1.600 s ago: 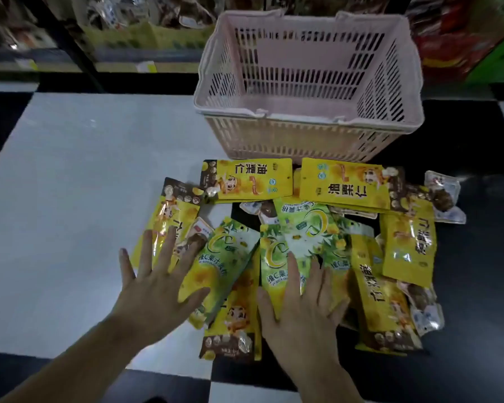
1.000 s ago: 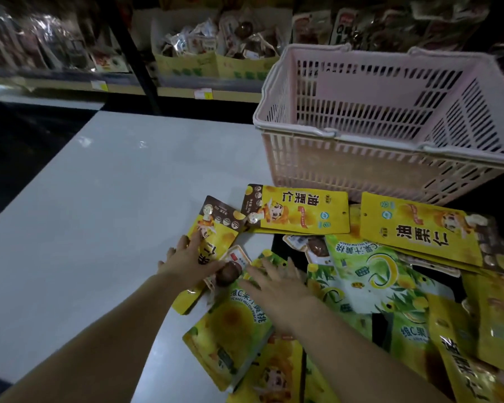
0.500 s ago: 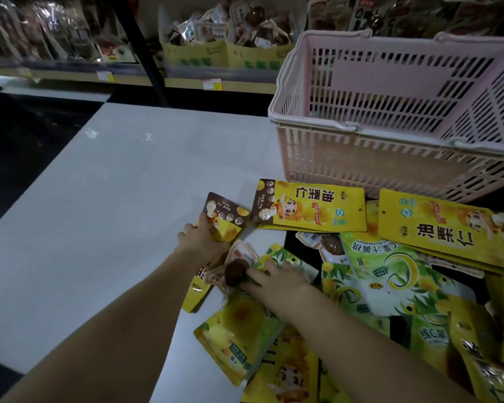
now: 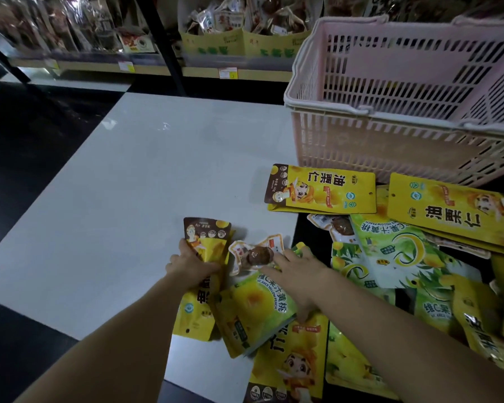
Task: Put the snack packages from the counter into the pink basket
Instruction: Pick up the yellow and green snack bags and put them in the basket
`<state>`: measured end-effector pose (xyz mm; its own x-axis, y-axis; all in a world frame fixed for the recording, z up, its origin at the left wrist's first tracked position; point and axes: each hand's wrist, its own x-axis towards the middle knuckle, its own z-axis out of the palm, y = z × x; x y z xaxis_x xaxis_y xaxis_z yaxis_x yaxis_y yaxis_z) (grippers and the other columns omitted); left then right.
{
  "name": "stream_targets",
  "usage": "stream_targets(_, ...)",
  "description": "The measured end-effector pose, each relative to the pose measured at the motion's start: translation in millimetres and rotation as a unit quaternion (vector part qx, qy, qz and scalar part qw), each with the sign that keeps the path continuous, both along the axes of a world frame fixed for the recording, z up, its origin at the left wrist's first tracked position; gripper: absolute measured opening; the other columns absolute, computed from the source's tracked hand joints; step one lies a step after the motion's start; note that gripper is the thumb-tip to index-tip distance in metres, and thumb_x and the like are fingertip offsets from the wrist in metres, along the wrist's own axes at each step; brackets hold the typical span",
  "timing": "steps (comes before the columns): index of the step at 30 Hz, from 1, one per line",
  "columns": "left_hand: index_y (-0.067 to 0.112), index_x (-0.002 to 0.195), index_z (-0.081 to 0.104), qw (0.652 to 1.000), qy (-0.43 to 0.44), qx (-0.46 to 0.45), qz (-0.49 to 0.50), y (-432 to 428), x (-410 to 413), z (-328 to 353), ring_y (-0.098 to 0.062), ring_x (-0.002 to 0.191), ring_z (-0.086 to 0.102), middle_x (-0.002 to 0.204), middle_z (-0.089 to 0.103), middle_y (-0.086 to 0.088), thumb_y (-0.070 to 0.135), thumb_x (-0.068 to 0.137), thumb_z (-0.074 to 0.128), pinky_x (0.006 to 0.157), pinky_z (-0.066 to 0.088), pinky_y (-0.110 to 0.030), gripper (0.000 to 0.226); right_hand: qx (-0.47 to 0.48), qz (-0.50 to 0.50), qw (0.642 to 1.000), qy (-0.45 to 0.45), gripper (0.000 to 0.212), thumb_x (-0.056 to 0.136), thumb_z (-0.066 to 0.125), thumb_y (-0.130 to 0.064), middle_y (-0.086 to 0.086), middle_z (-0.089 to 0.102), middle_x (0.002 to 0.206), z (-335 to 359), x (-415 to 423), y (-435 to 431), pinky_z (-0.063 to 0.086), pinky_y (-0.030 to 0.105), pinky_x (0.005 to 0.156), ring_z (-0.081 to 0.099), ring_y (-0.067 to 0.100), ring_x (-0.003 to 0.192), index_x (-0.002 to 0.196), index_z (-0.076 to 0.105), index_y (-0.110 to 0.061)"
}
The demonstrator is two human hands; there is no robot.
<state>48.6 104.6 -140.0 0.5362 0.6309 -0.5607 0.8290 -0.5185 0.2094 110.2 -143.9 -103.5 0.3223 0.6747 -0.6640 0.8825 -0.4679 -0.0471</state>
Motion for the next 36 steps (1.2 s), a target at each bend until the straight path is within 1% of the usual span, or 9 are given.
stream_targets(4, 0.024, 0.144, 0.014, 0.998, -0.029, -0.048, 0.000, -5, -22, 2, -0.041, 0.115, 0.049, 0.125, 0.048, -0.020, 0.062, 0.041, 0.073, 0.096, 0.046, -0.053, 0.125, 0.014, -0.018, 0.999, 0.024, 0.129, 0.062, 0.091, -0.048, 0.023, 0.009, 0.160, -4, -7, -10, 0.021, 0.067, 0.113, 0.011, 0.042, 0.146, 0.155, 0.008, -0.018)
stream_targets(7, 0.025, 0.143, 0.016, 0.996, -0.035, -0.076, 0.012, -7, -36, 4, -0.040, 0.112, 0.051, 0.123, 0.049, -0.018, 0.059, 0.041, 0.073, 0.094, 0.049, -0.054, 0.122, 0.012, -0.013, 1.000, 0.026, 0.130, 0.062, 0.091, -0.048, 0.019, 0.002, 0.163, 0, -13, -13, 0.024, 0.065, 0.113, 0.014, 0.043, 0.145, 0.156, 0.007, -0.020)
stream_targets(14, 0.022, 0.144, 0.013, 0.993, -0.046, -0.088, 0.057, -8, -60, 2, -0.041, 0.111, 0.053, 0.122, 0.051, -0.019, 0.058, 0.041, 0.071, 0.094, 0.050, -0.052, 0.124, 0.014, 0.076, 0.997, 0.025, 0.141, 0.062, 0.091, -0.050, 0.006, -0.007, 0.168, 0, -28, 2, 0.003, 0.074, 0.114, -0.006, 0.039, 0.152, 0.158, -0.011, -0.026)
stream_targets(21, 0.020, 0.132, 0.024, 0.982, -0.100, -0.126, 0.095, -11, -56, 12, -0.037, 0.102, 0.058, 0.115, 0.055, -0.014, 0.053, 0.040, 0.074, 0.089, 0.052, -0.053, 0.110, 0.038, 0.017, 0.999, 0.003, 0.124, 0.071, 0.086, -0.032, 0.025, 0.006, 0.163, 3, -24, 3, 0.009, 0.068, 0.117, 0.002, 0.042, 0.150, 0.158, -0.002, -0.026)
stream_targets(24, 0.021, 0.134, 0.023, 0.976, -0.152, -0.114, 0.110, -13, -44, 21, -0.035, 0.101, 0.057, 0.115, 0.054, -0.012, 0.049, 0.042, 0.075, 0.088, 0.052, -0.052, 0.109, 0.097, -0.042, 0.994, -0.020, 0.108, 0.076, 0.077, -0.030, 0.023, 0.019, 0.158, -2, -19, -11, 0.017, 0.064, 0.117, 0.014, 0.039, 0.147, 0.157, 0.007, -0.019)
stream_targets(27, 0.028, 0.130, 0.024, 0.972, -0.205, -0.067, 0.092, -7, -23, 37, -0.035, 0.101, 0.056, 0.114, 0.051, -0.010, 0.049, 0.043, 0.070, 0.090, 0.049, -0.057, 0.101, 0.142, -0.105, 0.984, -0.018, 0.105, 0.077, 0.078, -0.037, 0.018, 0.025, 0.154, -1, -12, -20, 0.021, 0.064, 0.116, 0.022, 0.036, 0.143, 0.155, 0.010, -0.018)
stream_targets(30, 0.030, 0.127, 0.027, 0.959, -0.269, -0.052, 0.067, -4, 5, 73, -0.035, 0.098, 0.055, 0.110, 0.046, -0.010, 0.044, 0.048, 0.071, 0.086, 0.052, -0.058, 0.091, 0.215, -0.209, 0.954, 0.026, 0.107, 0.077, 0.078, -0.041, 0.010, 0.022, 0.155, 10, -4, -27, 0.028, 0.057, 0.116, 0.021, 0.035, 0.144, 0.155, 0.008, -0.023)
stream_targets(32, 0.030, 0.126, 0.029, 0.953, -0.298, -0.042, 0.040, -3, 26, 103, -0.035, 0.100, 0.053, 0.111, 0.044, -0.009, 0.042, 0.051, 0.071, 0.086, 0.051, -0.058, 0.087, 0.271, -0.277, 0.920, 0.053, 0.113, 0.073, 0.078, -0.055, 0.004, 0.020, 0.157, 25, 2, -30, 0.032, 0.053, 0.115, 0.021, 0.033, 0.146, 0.155, 0.005, -0.027)
stream_targets(36, 0.031, 0.141, 0.018, 0.937, -0.346, -0.023, -0.044, -8, 71, 160, -0.036, 0.113, 0.045, 0.124, 0.042, -0.013, 0.045, 0.056, 0.075, 0.093, 0.045, -0.058, 0.103, 0.379, -0.404, 0.828, 0.084, 0.115, 0.065, 0.075, -0.069, -0.006, 0.022, 0.156, 72, 21, -36, 0.033, 0.046, 0.115, 0.028, 0.021, 0.144, 0.153, 0.007, -0.038)
